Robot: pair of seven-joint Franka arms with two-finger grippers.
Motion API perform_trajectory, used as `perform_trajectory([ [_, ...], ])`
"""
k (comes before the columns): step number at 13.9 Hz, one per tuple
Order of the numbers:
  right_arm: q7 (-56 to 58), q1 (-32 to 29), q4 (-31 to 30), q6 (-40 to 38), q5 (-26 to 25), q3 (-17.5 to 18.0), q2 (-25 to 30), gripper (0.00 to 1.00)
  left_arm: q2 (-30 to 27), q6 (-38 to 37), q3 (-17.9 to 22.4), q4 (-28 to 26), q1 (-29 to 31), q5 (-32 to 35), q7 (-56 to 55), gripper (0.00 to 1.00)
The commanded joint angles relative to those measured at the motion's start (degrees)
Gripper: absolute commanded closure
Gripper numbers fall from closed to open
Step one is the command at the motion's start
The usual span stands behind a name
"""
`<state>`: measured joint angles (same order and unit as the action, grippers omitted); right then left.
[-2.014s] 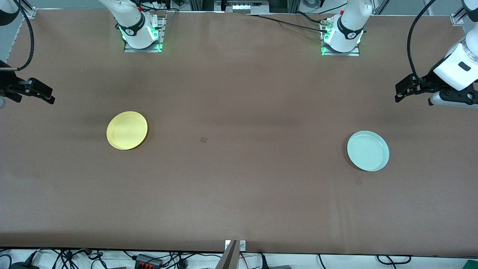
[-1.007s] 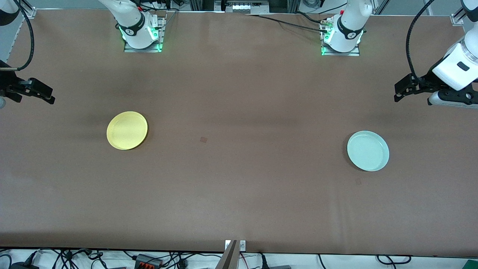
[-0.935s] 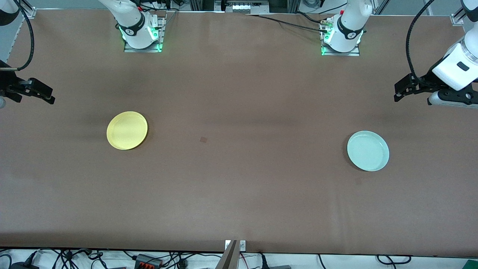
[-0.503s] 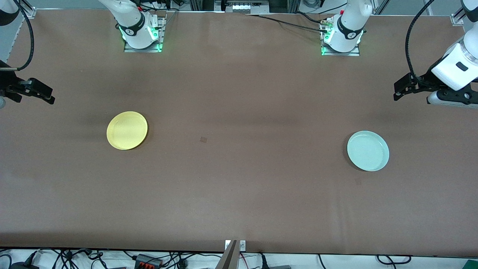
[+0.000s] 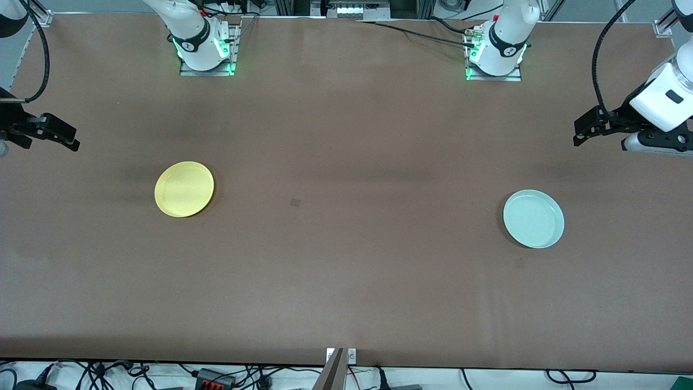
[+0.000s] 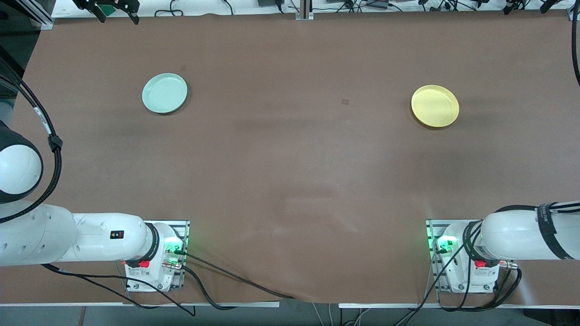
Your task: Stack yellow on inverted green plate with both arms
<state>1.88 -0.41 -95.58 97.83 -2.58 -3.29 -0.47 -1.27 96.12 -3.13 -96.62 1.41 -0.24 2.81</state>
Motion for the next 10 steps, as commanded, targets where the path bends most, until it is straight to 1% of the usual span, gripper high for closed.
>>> perform_trajectory([
  [1,-0.4,0.0,0.0,-0.2,-0.5,0.1,0.1,0.0,5.0,-2.2,0.1,4.8,0.3,-1.0,0.6,0.0],
  [6,-0.4,0.2,0.0,-0.3,-0.5,0.1,0.2,0.0,10.4,-2.7,0.4,7.9,1.2,-1.0,0.9,0.0],
  [7,-0.4,0.2,0.0,-0.3,-0.5,0.1,0.1,0.0,10.7,-2.8,0.5,7.8,1.7,-0.9,1.0,0.0],
  [8,-0.3,0.3,0.0,-0.4,-0.5,0.2,0.3,0.0,11.3,-3.0,0.5,6.9,3.6,-0.8,1.5,0.0],
  [10,-0.3,0.3,-0.1,-0.5,-0.5,0.6,0.4,0.0,14.8,-3.3,0.5,6.5,5.7,-0.7,2.0,0.0],
])
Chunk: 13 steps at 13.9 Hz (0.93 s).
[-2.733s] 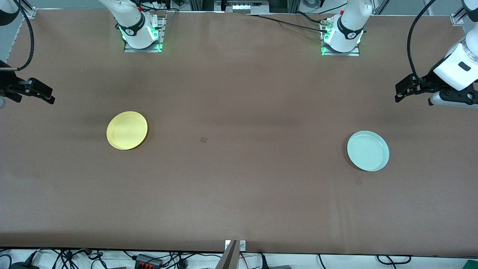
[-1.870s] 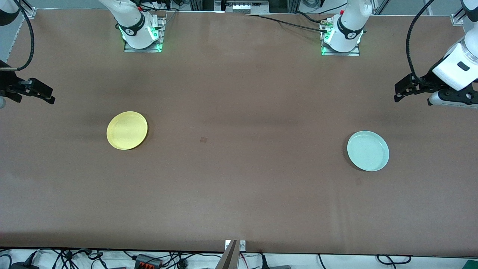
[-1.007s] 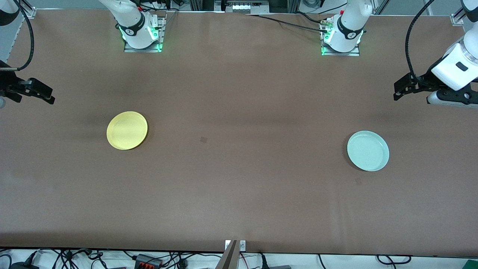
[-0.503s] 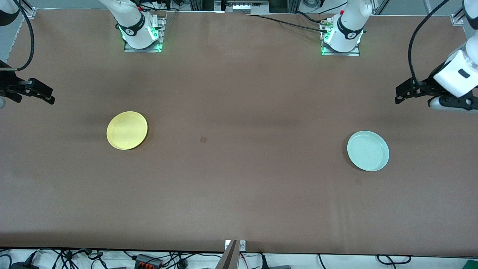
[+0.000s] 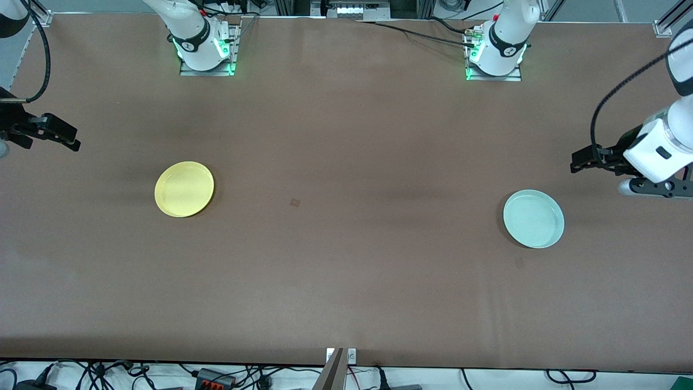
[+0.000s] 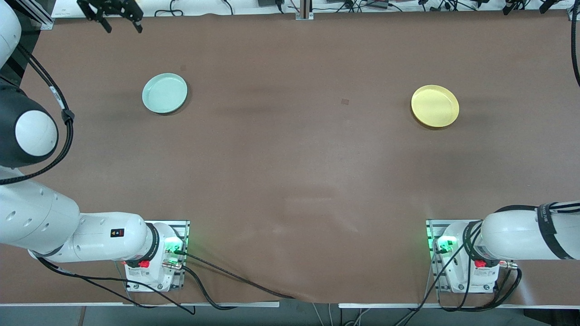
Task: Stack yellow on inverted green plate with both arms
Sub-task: 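Move the left gripper to the green plate while the right gripper reaches yellow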
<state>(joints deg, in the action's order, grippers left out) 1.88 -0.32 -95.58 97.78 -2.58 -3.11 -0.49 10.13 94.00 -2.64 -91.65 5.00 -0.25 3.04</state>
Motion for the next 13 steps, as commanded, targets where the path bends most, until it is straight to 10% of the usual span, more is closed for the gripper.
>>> perform_trajectory([
  [1,-0.3,0.6,-0.1,-0.5,-0.5,0.4,0.3,0.0,4.6,0.0,0.0,1.6,3.0,0.3,2.8,0.0],
  [13,-1.0,2.1,0.4,-0.8,-0.5,0.5,-0.6,0.0,15.5,28.2,-1.0,-11.4,11.3,1.9,12.9,0.0],
])
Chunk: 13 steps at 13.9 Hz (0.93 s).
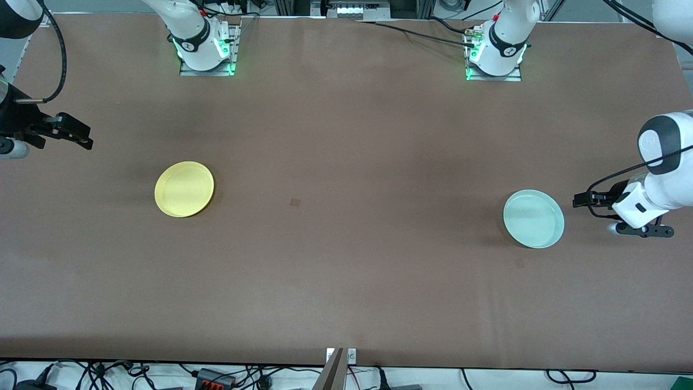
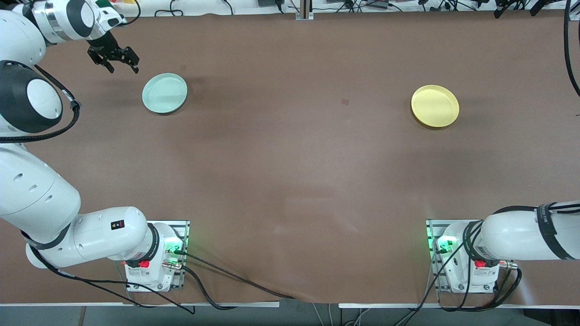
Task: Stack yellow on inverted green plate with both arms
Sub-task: 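Move the left gripper to the green plate while the right gripper reaches yellow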
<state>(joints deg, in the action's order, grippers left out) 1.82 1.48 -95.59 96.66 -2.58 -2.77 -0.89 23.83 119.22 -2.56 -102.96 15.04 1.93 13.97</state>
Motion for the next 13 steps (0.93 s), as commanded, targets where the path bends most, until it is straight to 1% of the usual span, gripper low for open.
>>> perform_trajectory([
  [1,-0.9,0.3,0.4,0.3,-0.5,0.1,-0.8,0.0,3.1,4.3,-1.0,-0.1,1.9,-0.7,2.3,0.0],
  [4,-0.6,0.4,0.4,0.5,-0.5,0.1,-1.5,0.0,7.7,8.6,-1.0,-0.1,3.1,-7.8,8.3,0.01],
  [5,-0.2,0.4,0.4,0.5,-0.5,0.1,-1.8,0.0,8.8,9.7,-1.0,0.0,3.8,-8.8,10.2,0.07],
  [6,-0.2,0.3,0.4,0.5,-0.5,0.1,-1.8,0.0,9.6,10.1,-1.0,0.0,3.9,-9.1,10.5,0.1],
  [7,-0.2,0.3,0.4,0.5,-0.3,0.1,-1.9,0.0,10.2,10.1,-1.0,0.0,3.9,-9.5,10.7,0.17],
  [9,-0.2,0.0,0.4,0.6,2.0,0.0,-2.4,0.0,11.1,10.1,-1.0,0.0,4.0,-9.5,10.8,0.33],
  [10,-0.2,-0.1,0.5,0.6,2.2,0.0,-3.3,0.0,11.6,10.1,-1.0,0.2,4.0,-9.5,10.9,0.41],
  [13,-0.2,-0.2,0.5,0.7,2.2,0.0,-5.4,0.0,13.3,11.9,-1.0,0.7,3.9,-9.5,10.9,0.52],
])
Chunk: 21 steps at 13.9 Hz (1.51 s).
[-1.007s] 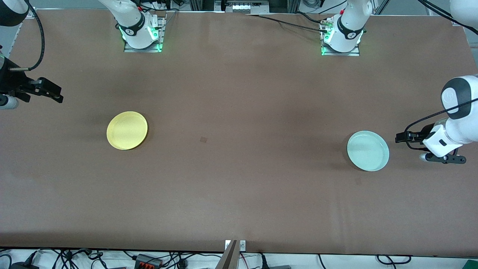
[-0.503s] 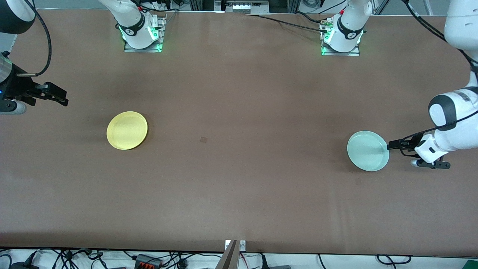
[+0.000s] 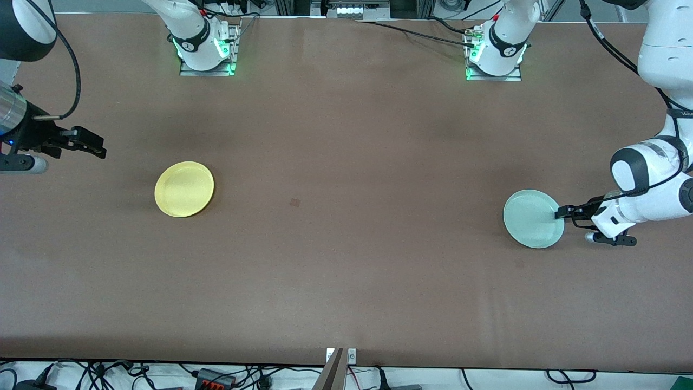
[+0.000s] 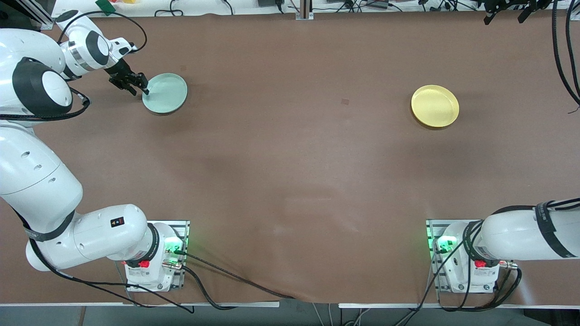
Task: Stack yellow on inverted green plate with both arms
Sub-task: 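Grasp the green plate with the left gripper while the right gripper grasps yellow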
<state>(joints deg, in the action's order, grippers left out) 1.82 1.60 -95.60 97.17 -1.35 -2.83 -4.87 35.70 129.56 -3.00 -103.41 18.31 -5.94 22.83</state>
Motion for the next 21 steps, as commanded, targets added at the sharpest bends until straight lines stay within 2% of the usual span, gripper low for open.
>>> perform_trajectory([
  [1,-0.2,-0.5,0.5,0.4,1.0,-0.1,-1.5,0.0,1.8,2.1,-0.6,1.1,0.7,-1.6,2.0,0.58],
  [4,-0.1,-0.8,0.5,0.7,1.0,-0.3,-3.6,0.0,1.9,2.2,-0.6,1.1,0.6,-1.7,1.9,0.88],
  [5,-0.1,-0.8,0.5,0.7,0.9,-0.4,-4.9,0.0,1.8,2.0,-0.6,1.1,0.5,-1.7,1.8,0.95],
  [6,-0.1,-0.9,0.6,0.7,0.9,-0.4,-6.0,0.0,1.8,2.0,-0.7,1.2,0.5,-1.7,1.9,0.99],
  [9,0.2,-2.2,0.6,1.7,1.5,-0.4,-10.6,0.0,0.9,1.4,-0.7,2.5,0.0,-1.6,1.6,0.99],
  [12,0.6,-2.5,0.5,1.1,2.8,-0.4,-13.8,0.0,-4.4,0.1,-2.9,2.5,-0.5,-1.4,1.1,0.99],
  [16,0.8,-2.7,0.5,1.9,2.8,-0.4,-18.1,0.0,-7.6,-11.9,-2.9,7.7,-5.3,0.2,-5.9,0.99],
  [18,0.8,-4.1,0.3,2.0,4.1,-0.3,-21.3,0.0,-7.6,-19.1,-3.3,12.9,-8.7,5.4,-14.3,0.99],
  [21,4.3,-7.0,0.1,2.1,7.6,-0.4,-25.9,0.0,-7.7,-24.7,-3.3,18.4,-17.4,16.1,-24.5,0.99],
])
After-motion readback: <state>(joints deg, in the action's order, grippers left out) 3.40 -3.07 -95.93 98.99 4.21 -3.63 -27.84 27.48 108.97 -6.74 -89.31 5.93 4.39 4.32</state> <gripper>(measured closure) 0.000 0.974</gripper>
